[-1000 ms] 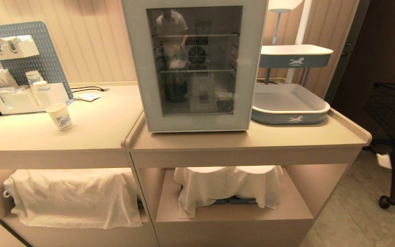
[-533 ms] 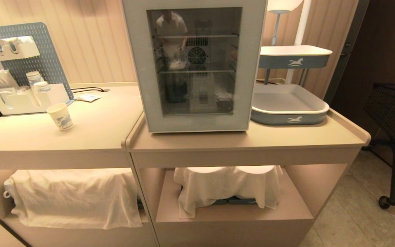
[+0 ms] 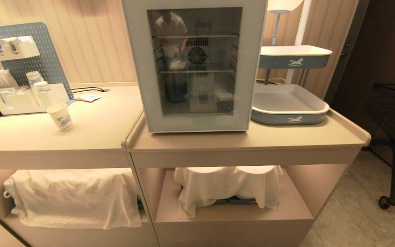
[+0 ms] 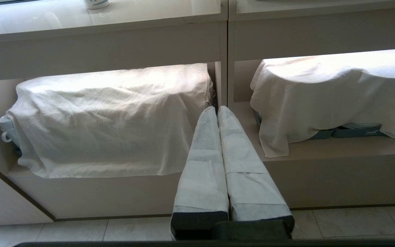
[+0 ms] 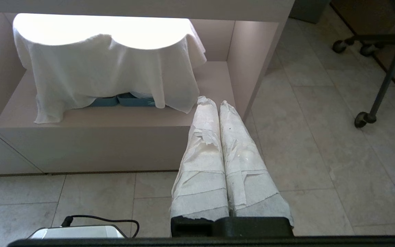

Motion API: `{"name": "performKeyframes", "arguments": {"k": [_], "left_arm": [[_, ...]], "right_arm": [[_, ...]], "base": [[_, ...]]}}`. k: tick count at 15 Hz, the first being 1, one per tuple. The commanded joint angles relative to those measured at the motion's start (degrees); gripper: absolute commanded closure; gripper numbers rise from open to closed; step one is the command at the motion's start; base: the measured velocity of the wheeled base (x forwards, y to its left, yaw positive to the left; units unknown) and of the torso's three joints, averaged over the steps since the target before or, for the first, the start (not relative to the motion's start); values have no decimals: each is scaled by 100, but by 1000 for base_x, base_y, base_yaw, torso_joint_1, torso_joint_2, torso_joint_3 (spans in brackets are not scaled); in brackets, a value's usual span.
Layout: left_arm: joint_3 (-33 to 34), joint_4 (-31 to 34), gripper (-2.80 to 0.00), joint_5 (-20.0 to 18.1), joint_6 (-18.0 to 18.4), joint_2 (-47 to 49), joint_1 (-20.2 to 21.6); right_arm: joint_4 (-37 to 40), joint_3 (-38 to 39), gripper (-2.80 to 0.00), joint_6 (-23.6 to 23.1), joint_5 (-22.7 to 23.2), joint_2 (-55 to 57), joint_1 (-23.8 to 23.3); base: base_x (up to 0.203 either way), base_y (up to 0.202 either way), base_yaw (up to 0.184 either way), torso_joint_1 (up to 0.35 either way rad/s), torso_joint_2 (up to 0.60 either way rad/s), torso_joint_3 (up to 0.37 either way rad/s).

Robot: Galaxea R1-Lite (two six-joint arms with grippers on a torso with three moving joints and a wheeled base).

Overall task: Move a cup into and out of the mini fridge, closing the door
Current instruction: Open the freezer door

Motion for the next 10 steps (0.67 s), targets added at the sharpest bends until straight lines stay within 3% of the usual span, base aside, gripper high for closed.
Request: {"name": "performKeyframes", "arguments": {"k": [1, 2, 4, 7, 10], "left_arm": [[0, 1, 0, 4, -4, 0, 5], [0, 1, 0, 2, -4, 0, 6], [0, 1, 0, 4, -4, 0, -3], [0, 1, 0, -2, -4, 0, -1], [0, 1, 0, 4, -4, 0, -3]], "right_arm": [[-43, 10, 0, -59, 0, 6, 54], [-47, 10, 0, -170, 0, 12, 58], [232, -71, 0, -177, 9, -248, 503], [602, -196, 0, -175, 27, -1300, 617], [115, -22, 0, -168, 18, -1579, 632]], "base": [[0, 0, 0, 0, 0, 0], [0, 0, 0, 0, 0, 0], [0, 0, 0, 0, 0, 0], [0, 0, 0, 0, 0, 0], [0, 0, 0, 0, 0, 0]]}}
